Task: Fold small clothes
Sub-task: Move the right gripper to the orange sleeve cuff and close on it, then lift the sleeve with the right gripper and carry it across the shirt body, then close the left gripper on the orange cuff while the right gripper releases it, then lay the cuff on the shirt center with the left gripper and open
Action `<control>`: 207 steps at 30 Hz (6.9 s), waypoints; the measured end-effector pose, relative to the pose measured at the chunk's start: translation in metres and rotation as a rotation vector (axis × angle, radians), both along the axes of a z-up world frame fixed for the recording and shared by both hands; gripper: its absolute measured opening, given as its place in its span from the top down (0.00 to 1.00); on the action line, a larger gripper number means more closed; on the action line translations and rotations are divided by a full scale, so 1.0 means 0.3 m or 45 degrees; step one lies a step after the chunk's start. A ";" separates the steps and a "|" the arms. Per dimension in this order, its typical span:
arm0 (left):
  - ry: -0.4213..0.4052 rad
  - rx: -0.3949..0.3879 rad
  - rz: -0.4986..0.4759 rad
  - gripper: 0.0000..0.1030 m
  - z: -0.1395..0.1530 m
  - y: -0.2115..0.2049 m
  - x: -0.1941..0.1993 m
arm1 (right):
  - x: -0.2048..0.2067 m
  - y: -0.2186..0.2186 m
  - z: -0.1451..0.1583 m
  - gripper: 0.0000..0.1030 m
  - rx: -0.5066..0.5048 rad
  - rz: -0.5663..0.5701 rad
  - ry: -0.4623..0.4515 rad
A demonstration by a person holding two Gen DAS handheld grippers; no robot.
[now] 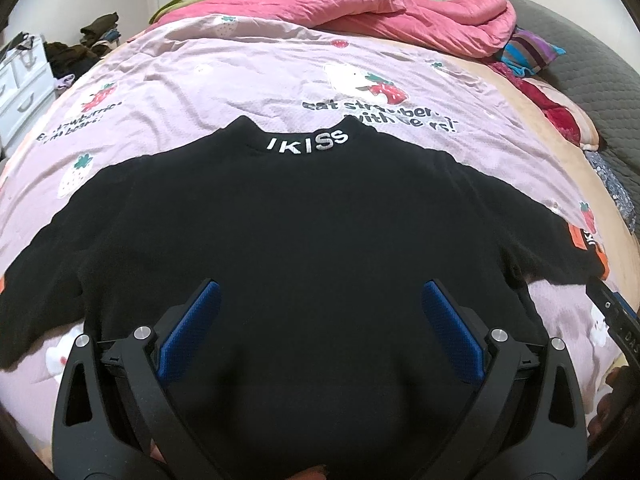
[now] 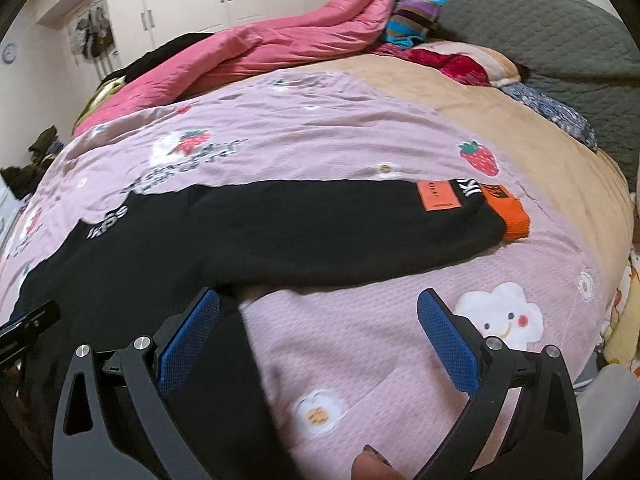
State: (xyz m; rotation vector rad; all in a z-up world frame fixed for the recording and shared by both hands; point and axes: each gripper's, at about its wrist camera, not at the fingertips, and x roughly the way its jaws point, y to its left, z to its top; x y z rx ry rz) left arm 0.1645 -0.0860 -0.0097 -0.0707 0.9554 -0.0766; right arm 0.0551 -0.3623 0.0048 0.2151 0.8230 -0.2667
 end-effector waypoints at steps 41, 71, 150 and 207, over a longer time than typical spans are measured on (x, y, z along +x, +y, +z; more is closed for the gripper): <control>0.104 -0.055 0.004 0.08 -0.102 0.037 0.265 | 0.173 -0.631 -0.205 0.75 0.411 -0.571 -0.067; 0.005 -0.274 0.117 0.08 0.089 0.243 0.096 | 0.186 -0.025 0.186 0.85 0.394 0.129 -0.392; 0.019 -0.761 -0.005 0.97 -0.013 0.295 0.088 | 0.006 0.248 0.040 0.42 0.527 0.364 -0.126; 0.122 -0.471 0.122 0.89 -0.158 0.472 0.013 | 0.277 0.446 -0.126 0.19 0.046 0.501 0.231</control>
